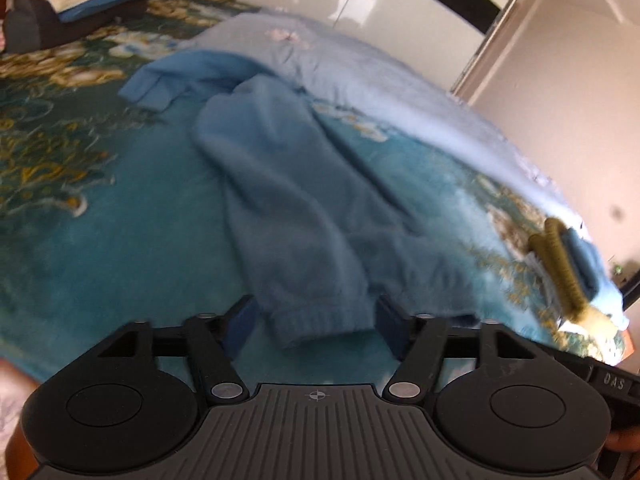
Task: Fold clothes
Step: 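Open the left tool and release the spread blue pants, then lower both tools onto the pants' ribbed cuff end and close them on it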
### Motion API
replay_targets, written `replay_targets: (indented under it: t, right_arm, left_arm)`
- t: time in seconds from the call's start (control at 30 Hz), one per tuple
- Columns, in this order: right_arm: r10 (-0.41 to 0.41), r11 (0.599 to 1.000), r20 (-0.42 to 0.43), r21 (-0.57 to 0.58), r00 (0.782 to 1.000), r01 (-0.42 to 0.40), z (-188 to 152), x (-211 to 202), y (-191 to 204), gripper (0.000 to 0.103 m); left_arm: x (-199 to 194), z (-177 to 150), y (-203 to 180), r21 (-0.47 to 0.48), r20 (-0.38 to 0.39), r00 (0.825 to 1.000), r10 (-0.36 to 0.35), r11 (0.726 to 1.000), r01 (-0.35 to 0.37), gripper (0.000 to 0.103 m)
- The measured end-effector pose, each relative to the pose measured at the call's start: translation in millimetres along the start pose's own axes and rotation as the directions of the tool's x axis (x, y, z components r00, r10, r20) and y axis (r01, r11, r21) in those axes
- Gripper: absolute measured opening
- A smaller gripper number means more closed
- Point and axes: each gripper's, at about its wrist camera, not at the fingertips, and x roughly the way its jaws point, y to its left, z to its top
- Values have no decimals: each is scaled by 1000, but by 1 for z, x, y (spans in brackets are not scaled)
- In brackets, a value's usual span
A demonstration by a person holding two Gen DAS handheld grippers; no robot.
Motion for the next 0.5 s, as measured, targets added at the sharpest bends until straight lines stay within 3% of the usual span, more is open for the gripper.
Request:
replay_targets:
  t: [0.13,0.27,0.5]
  right_arm:
    - [-43,992,-4,-120,999,42,1,12,19,84]
    - [-133,959,19,-248,991,134,3,24,32,83]
    - [-212,934,-19,-297,977,196,7,45,31,55]
  left_arm:
    - [9,-7,-2,31,-38,999,10,999,-9,73]
    - [14,-14,-5,58,-56,998,34,998,-30,72]
    - [21,-19,-5,62,-34,997,73,996,-71,63]
